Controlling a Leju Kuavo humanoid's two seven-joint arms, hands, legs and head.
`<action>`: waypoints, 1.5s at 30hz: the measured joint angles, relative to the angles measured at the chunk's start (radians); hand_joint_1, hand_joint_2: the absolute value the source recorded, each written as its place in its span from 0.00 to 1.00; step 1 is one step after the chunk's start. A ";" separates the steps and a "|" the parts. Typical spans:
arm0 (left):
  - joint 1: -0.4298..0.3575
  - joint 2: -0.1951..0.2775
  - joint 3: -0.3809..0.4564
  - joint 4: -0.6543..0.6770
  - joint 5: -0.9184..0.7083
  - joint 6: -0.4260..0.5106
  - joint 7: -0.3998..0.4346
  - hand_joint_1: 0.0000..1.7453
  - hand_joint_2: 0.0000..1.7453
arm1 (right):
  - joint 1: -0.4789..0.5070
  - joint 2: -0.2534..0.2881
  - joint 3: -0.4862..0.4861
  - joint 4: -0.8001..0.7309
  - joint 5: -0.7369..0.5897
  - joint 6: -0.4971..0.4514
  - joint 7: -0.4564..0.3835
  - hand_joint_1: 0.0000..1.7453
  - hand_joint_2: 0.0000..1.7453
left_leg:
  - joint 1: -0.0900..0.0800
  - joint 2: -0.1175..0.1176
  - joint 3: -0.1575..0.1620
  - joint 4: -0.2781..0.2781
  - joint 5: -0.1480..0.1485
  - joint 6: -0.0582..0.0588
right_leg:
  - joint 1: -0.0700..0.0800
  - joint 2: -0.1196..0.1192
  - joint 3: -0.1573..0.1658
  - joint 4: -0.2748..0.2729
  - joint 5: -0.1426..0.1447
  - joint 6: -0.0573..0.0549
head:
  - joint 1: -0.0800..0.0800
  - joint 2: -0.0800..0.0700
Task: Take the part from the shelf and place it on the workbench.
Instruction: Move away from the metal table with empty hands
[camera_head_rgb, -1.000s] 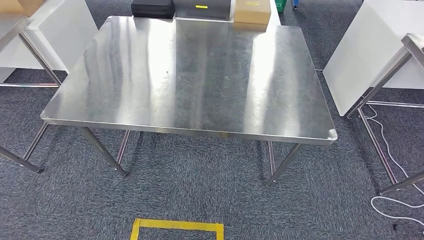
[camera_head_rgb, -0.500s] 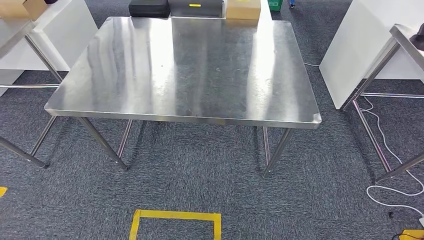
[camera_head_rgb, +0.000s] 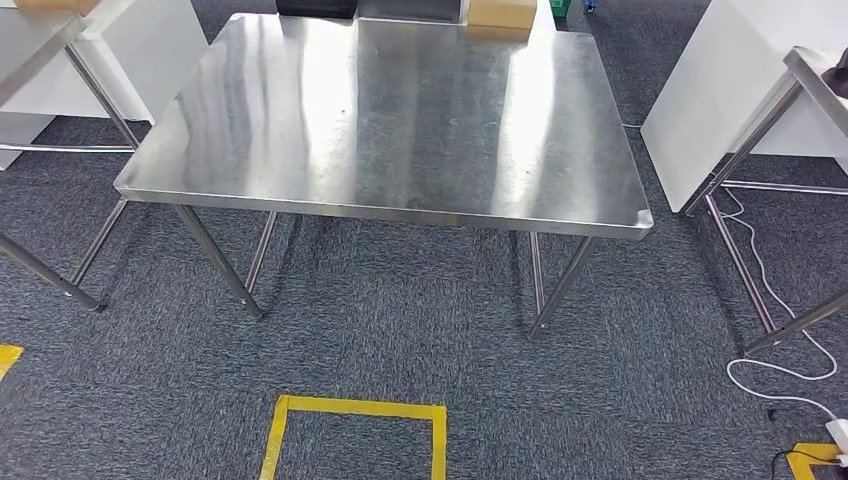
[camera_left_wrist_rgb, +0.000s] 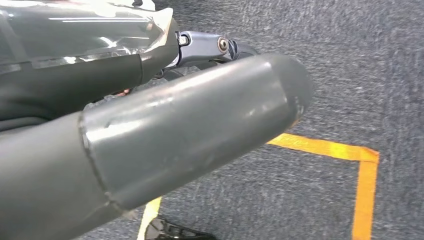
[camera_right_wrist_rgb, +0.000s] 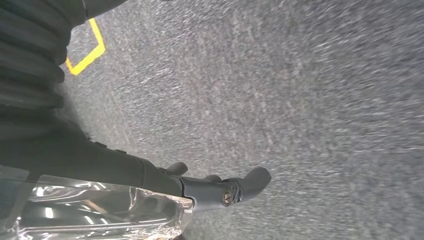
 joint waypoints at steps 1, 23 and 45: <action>0.000 -0.001 0.001 0.000 -0.001 0.000 0.000 0.00 0.00 | 0.000 -0.001 0.000 0.000 -0.001 0.001 0.001 0.00 1.00 | 0.001 0.000 -0.012 0.001 0.008 -0.004 | -0.004 0.000 0.030 -0.033 0.023 0.014 | 0.000 0.000; 0.002 0.001 0.002 0.000 -0.024 -0.001 -0.004 0.00 0.00 | 0.003 0.000 0.000 0.000 -0.013 -0.003 0.022 0.00 1.00 | 0.001 -0.008 0.070 0.013 -0.062 -0.036 | 0.011 -0.004 0.098 -0.285 0.144 -0.014 | 0.000 0.000; 0.005 -0.005 0.008 0.000 -0.016 0.010 -0.005 0.00 0.00 | 0.011 -0.001 0.001 0.000 -0.012 0.004 0.013 0.00 1.00 | 0.005 -0.006 -0.109 0.296 -0.171 -0.063 | 0.000 -0.004 0.145 -0.326 0.127 -0.052 | 0.004 0.000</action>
